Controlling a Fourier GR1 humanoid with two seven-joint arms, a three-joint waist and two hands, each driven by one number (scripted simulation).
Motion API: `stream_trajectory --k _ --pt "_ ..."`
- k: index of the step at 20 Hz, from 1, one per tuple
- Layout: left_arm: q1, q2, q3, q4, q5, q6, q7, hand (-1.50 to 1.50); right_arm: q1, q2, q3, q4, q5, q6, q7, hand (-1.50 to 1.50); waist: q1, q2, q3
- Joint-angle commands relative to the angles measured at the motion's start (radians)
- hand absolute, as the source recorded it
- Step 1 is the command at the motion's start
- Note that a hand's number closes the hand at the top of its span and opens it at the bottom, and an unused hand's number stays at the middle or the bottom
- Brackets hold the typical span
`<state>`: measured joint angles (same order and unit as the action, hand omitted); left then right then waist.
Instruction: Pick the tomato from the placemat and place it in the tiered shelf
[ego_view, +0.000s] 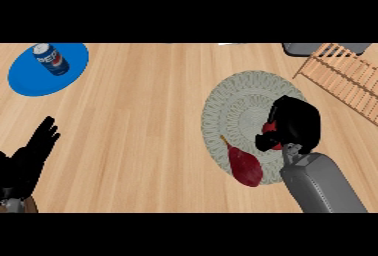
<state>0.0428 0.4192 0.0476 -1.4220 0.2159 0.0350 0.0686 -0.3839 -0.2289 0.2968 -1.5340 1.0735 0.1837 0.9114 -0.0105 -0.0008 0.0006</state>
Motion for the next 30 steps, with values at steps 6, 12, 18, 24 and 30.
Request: stream_trajectory --k 6,12,18,24,30 --pt "0.002 -0.011 0.016 -0.023 -0.017 0.000 0.021 0.00 -0.014 -0.100 -0.279 -0.237 -0.149 0.059 0.021 1.50 0.006 -0.002 -0.001" --pt "0.001 0.014 0.046 0.026 0.015 -0.056 -0.004 0.00 -0.125 -0.063 -0.417 -0.492 -0.284 0.143 0.197 1.50 0.000 -0.008 -0.002" --pt "-0.010 -0.004 0.050 0.042 -0.020 -0.050 -0.025 0.00 -0.141 -0.133 -0.501 -0.697 -0.325 0.260 0.271 1.50 0.001 -0.005 -0.001" --pt "-0.020 -0.033 0.031 -0.026 -0.040 -0.013 0.049 0.00 -0.318 -0.210 -0.538 -0.667 -0.320 0.321 0.352 1.50 0.009 -0.005 -0.002" --pt "-0.015 -0.019 0.065 0.051 -0.031 -0.055 -0.024 0.00 -0.349 -0.350 -0.607 -0.504 -0.278 0.371 0.256 1.50 0.005 -0.002 -0.004"
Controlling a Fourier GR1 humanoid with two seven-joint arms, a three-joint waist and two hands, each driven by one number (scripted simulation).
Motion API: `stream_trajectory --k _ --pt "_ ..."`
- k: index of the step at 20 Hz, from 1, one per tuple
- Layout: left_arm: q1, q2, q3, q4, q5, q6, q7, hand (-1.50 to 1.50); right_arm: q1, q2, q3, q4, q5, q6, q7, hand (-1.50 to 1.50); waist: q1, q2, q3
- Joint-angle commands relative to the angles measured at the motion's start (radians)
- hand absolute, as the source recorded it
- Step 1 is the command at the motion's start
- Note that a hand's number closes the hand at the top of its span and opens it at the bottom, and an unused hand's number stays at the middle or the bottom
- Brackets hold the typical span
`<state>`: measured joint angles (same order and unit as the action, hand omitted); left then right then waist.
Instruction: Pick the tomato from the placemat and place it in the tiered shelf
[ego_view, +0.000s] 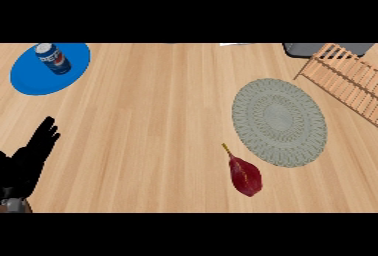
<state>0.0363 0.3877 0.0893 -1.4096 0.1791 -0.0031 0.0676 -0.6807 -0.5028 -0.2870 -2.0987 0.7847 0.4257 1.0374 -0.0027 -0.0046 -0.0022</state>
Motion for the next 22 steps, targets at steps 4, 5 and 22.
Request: stream_trajectory --k 4,5,22 --pt "0.002 -0.005 -0.003 -0.021 -0.006 -0.011 0.017 0.00 -0.129 -0.138 -0.057 0.213 0.017 0.120 0.055 1.50 0.010 0.003 0.001" --pt "-0.008 -0.012 0.001 -0.043 -0.010 0.018 0.043 0.00 -0.156 -0.147 -0.053 0.243 0.015 0.149 0.071 1.50 0.011 0.002 0.001" --pt "-0.052 -0.033 0.030 0.024 -0.044 -0.019 0.016 0.00 -0.215 -0.308 -0.074 0.743 0.149 -0.065 -0.246 1.50 0.012 0.007 0.002"
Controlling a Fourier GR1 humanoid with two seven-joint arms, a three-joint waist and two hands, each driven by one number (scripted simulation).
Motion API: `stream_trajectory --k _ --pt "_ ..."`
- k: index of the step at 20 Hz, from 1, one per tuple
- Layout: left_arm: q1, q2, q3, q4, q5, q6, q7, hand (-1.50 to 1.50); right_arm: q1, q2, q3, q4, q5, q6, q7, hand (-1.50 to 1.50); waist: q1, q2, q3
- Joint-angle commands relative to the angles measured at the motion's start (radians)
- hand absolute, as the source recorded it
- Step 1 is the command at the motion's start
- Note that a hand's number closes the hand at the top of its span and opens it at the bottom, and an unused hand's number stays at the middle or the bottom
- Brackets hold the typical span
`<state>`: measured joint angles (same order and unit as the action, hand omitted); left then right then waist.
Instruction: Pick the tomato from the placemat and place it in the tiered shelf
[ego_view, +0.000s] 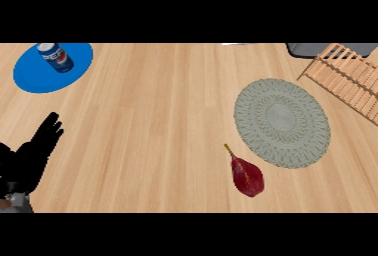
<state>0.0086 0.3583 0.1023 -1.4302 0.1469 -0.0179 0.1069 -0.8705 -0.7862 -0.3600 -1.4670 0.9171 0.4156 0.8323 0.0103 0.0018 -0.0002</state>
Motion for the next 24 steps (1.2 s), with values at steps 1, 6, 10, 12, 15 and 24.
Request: stream_trajectory --k 1,6,10,12,15,24 --pt "0.013 -0.006 0.009 0.002 -0.022 0.000 -0.030 0.00 -0.007 -0.049 -0.045 0.153 -0.009 -0.066 -0.092 1.50 0.000 0.000 0.000" --pt "-0.019 -0.041 -0.015 -0.009 -0.049 0.024 0.004 0.00 0.012 0.017 -0.051 0.231 0.008 -0.221 -0.106 1.50 0.001 0.001 0.001" --pt "0.026 -0.035 0.007 -0.012 -0.033 -0.016 -0.031 0.00 -0.011 -0.023 -0.049 0.392 0.031 -0.268 -0.155 1.50 0.008 0.001 0.000" --pt "-0.039 -0.050 0.013 0.051 -0.040 0.013 -0.021 0.00 0.035 0.006 -0.108 0.342 0.039 -0.351 -0.078 1.50 -0.003 0.002 0.000" --pt "0.038 -0.032 0.012 -0.065 -0.032 -0.015 0.032 0.00 0.025 -0.015 -0.065 0.437 0.046 -0.335 -0.131 -1.50 0.004 0.000 0.000" --pt "-0.024 -0.059 0.021 0.006 -0.073 0.007 0.018 0.00 0.005 -0.062 -0.114 0.572 -0.022 -0.455 -0.315 -1.50 0.001 0.001 0.000"
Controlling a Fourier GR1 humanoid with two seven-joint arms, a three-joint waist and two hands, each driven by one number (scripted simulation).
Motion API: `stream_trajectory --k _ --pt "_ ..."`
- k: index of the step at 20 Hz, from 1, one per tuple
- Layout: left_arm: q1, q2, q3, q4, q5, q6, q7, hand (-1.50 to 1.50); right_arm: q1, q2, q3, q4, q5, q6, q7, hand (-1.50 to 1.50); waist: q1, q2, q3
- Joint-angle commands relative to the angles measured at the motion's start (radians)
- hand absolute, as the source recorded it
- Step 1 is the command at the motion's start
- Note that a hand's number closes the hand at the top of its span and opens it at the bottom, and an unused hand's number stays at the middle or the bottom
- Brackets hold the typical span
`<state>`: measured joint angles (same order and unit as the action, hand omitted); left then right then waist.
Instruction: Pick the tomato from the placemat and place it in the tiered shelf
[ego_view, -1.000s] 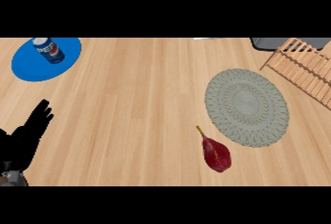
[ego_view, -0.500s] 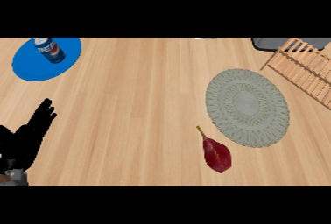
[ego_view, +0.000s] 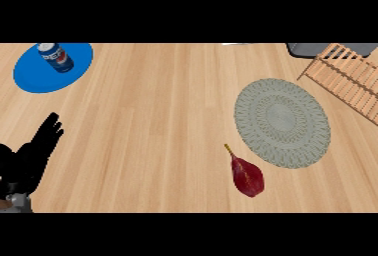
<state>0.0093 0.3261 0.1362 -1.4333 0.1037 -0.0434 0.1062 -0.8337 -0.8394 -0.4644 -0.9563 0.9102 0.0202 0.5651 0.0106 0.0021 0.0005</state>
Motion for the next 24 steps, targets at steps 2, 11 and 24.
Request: stream_trajectory --k 2,11,24 --pt "-0.035 -0.003 0.010 0.022 -0.004 -0.004 0.006 0.00 -0.052 -0.011 -0.060 0.081 -0.062 -0.085 -0.063 -1.50 0.001 0.002 0.000" --pt "-0.010 -0.024 0.006 0.032 -0.041 0.012 -0.028 0.00 -0.032 0.040 -0.180 -0.126 -0.268 -0.013 0.041 -1.50 -0.022 -0.006 -0.001" --pt "0.032 -0.023 0.040 0.043 -0.033 0.000 -0.044 0.00 0.139 -0.206 -0.496 -0.568 -0.512 0.281 0.312 -1.50 -0.057 -0.014 -0.002"
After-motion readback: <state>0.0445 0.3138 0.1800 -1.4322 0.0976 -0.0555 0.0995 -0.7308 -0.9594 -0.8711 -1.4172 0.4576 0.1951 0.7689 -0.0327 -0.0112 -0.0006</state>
